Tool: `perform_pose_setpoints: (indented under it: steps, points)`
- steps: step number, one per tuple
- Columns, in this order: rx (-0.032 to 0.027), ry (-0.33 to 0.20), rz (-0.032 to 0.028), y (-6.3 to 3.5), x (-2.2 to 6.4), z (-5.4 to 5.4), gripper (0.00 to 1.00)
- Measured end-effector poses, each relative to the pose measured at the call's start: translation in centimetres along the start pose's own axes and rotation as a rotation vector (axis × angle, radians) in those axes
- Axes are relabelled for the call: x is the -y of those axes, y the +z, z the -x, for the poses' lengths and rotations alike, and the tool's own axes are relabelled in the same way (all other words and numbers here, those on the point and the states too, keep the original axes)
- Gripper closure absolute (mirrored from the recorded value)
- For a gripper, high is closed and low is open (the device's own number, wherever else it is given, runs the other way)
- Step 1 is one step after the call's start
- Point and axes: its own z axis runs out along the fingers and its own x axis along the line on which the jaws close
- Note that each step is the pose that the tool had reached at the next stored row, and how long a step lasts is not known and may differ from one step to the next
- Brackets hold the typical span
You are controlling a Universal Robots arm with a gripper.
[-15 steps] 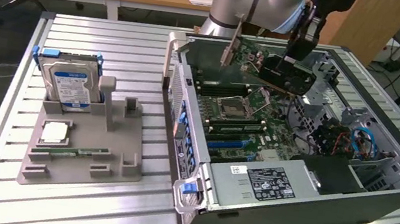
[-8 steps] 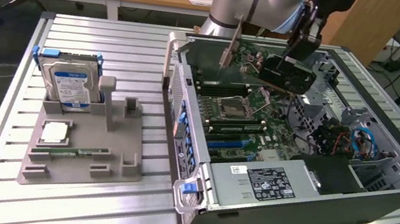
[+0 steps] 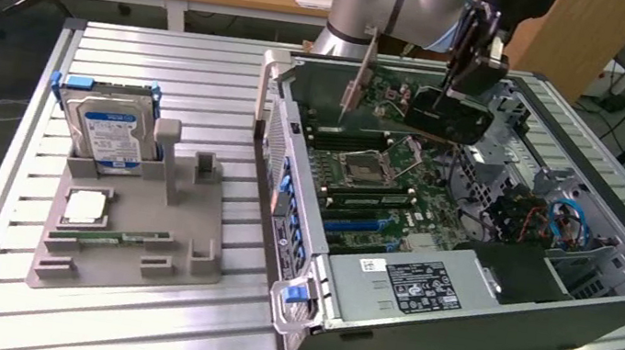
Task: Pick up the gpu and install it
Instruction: 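Insert the gpu into the slot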
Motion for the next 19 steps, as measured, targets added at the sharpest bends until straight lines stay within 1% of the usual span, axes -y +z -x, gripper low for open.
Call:
perform_pose_setpoints:
  steps: [12, 19]
  points:
    - [-0.0012, -0.102, 0.0013, 0.03, 0.0, 0.0, 0.74]
    - [-0.0018, -0.151, 0.0019, 0.03, 0.0, 0.0, 0.74]
